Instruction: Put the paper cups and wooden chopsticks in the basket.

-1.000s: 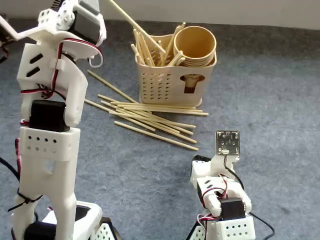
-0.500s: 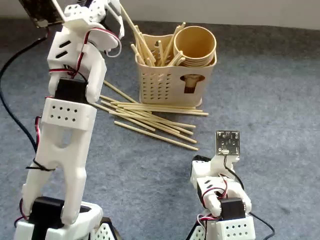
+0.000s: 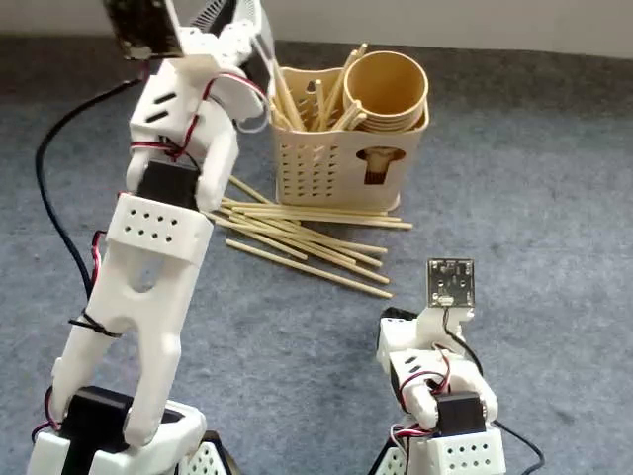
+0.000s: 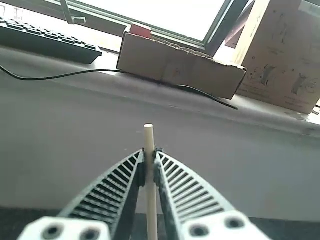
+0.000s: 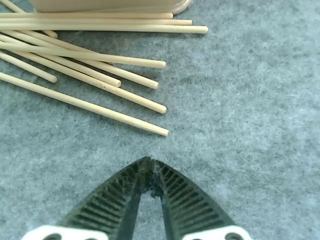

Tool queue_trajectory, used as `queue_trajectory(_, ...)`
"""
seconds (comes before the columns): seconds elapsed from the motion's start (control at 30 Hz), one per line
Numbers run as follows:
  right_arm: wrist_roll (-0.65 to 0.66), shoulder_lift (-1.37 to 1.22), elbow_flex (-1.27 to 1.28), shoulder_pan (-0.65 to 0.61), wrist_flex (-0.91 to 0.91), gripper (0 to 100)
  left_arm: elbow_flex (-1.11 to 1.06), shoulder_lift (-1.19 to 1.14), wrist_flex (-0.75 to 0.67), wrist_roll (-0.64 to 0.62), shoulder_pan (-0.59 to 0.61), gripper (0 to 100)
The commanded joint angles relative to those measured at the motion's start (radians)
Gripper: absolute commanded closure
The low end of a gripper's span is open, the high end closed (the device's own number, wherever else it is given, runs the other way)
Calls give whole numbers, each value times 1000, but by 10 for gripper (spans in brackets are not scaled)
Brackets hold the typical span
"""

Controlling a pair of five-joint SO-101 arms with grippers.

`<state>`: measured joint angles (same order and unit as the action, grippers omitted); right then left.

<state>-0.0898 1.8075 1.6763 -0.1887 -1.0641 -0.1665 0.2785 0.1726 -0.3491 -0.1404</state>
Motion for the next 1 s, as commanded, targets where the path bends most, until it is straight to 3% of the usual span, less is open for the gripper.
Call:
queue_trajectory(0.0, -3, 13, 148, -5, -10, 994, 16, 19, -15, 17, -18, 989)
queue_trajectory(0.1, -3, 13, 148, -5, -10, 994, 16, 30, -2, 17, -18, 918)
queue_trajectory(0.2, -3, 13, 148, -5, -10, 994, 27, 64, 114, 15, -22, 833)
queue_trajectory(0.43, -3, 13, 148, -5, -10, 994, 130, 131, 311, 15, -36, 823)
queue_trajectory(0.53, -3, 13, 148, -5, -10, 994, 150, 154, 339, 15, -33, 854)
queue_trajectory(0.7, -3, 13, 148, -5, -10, 994, 143, 193, 419, 15, -5, 993)
queue_trajectory(0.87, -3, 13, 148, -5, -10, 994, 143, 211, 497, 14, 47, 995)
queue_trajectory(0.97, -3, 13, 148, -5, -10, 994, 142, 225, 540, -68, 94, 995)
